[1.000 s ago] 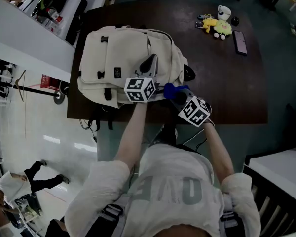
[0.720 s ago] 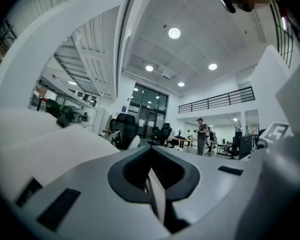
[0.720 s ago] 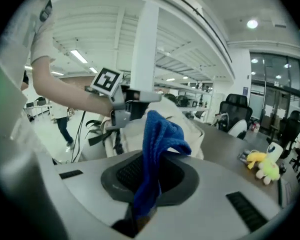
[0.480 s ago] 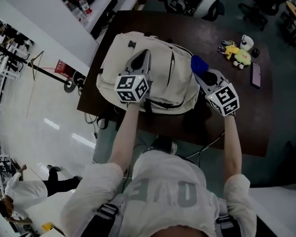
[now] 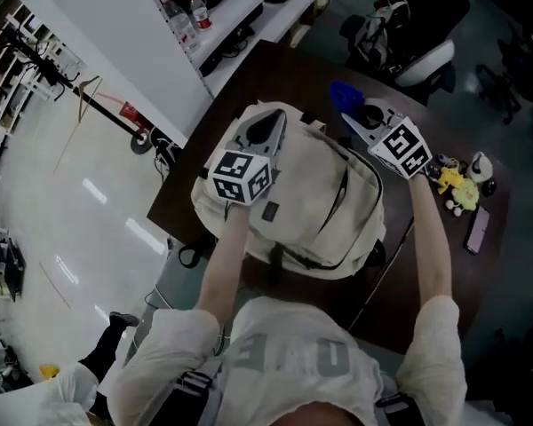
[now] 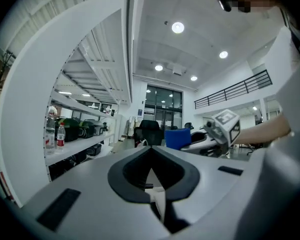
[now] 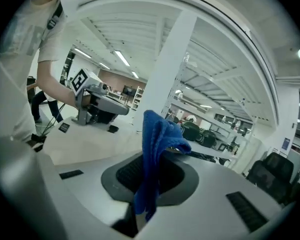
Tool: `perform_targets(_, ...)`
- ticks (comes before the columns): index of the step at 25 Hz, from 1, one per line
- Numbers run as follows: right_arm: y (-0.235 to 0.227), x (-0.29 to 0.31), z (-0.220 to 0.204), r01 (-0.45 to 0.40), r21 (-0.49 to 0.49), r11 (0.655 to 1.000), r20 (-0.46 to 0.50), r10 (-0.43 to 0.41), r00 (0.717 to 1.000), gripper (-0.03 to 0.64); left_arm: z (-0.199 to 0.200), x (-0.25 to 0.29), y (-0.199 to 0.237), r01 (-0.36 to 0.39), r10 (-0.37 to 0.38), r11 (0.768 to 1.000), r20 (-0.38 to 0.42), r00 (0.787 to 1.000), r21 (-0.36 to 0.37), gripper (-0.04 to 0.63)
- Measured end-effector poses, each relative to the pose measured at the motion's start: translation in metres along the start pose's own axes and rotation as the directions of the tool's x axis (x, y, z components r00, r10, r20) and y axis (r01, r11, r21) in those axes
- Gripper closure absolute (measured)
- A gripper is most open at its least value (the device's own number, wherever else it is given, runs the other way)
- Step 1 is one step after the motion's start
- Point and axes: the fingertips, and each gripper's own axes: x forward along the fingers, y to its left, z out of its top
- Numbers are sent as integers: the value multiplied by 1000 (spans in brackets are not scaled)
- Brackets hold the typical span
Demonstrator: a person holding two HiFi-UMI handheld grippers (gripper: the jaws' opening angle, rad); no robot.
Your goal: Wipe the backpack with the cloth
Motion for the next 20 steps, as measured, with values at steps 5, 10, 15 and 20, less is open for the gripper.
perform_targets(5, -20, 86, -15, -192, -87, 977, -47, 189, 981, 575, -15, 19, 1, 50, -51, 999, -100, 994, -15, 592)
perform_targets(10, 2, 158, -23, -428, -167, 889, -93, 418, 904, 575, -29, 29, 7, 14, -17, 1000, -196, 981, -18, 592)
perform_targets(15, 24, 211, -40, -555, -230, 800, -147, 535, 832, 575, -33, 35, 9, 11, -16, 1000, -221, 975, -23, 591)
perform_targets(20, 53, 226, -51, -658, -289, 695, -183, 635, 751, 575, -33, 34, 10, 10, -18, 999, -226, 974, -36, 592)
